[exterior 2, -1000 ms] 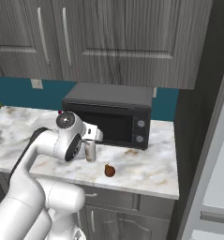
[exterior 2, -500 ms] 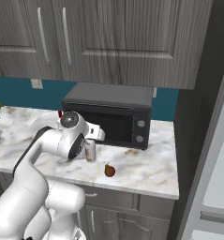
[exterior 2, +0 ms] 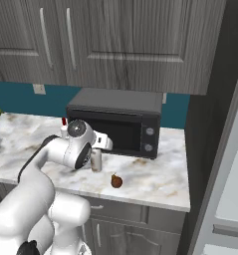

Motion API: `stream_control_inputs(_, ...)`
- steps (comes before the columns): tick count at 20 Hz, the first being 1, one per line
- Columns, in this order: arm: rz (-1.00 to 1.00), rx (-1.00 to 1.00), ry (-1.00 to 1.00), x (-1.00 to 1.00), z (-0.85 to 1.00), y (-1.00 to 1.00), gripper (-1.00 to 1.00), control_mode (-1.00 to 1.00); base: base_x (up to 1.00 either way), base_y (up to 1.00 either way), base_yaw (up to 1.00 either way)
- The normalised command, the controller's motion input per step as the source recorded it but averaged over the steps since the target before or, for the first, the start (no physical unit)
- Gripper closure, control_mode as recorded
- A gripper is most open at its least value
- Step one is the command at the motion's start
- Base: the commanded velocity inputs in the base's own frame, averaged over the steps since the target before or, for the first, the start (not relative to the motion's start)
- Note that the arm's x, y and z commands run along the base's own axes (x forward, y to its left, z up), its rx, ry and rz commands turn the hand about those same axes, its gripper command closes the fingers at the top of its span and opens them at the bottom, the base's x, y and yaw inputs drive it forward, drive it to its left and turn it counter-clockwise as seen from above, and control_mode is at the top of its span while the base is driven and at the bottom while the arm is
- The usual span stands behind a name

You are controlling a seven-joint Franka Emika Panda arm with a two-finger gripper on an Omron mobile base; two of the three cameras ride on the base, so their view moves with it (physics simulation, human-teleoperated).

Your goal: Place the liquors on the top shelf of the fridge to keep them out of children's reach, and place the pear on lower shelves for easy access.

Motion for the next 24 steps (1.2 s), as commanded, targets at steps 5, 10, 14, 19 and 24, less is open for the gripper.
stream_control_inputs(5, 0.0, 0.0, 0.0, 0.17, -0.12, 0.0, -1.0, -1.0, 0.0, 0.0, 0.0)
stream_control_inputs(10, 0.0, 0.0, 0.0, 0.18, -0.09, 0.0, -1.0, -1.0, 0.0, 0.0, 0.0)
stream_control_inputs(14, 0.0, 0.0, 0.0, 0.18, -0.09, 0.0, -1.0, -1.0, 0.0, 0.0, 0.0)
stream_control_inputs(19, 0.0, 0.0, 0.0, 0.16, -0.1, 0.0, -1.0, -1.0, 0.0, 0.0, 0.0)
stream_control_inputs(24, 0.0, 0.0, 0.0, 0.16, -0.11, 0.0, -1.0, -1.0, 0.0, 0.0, 0.0)
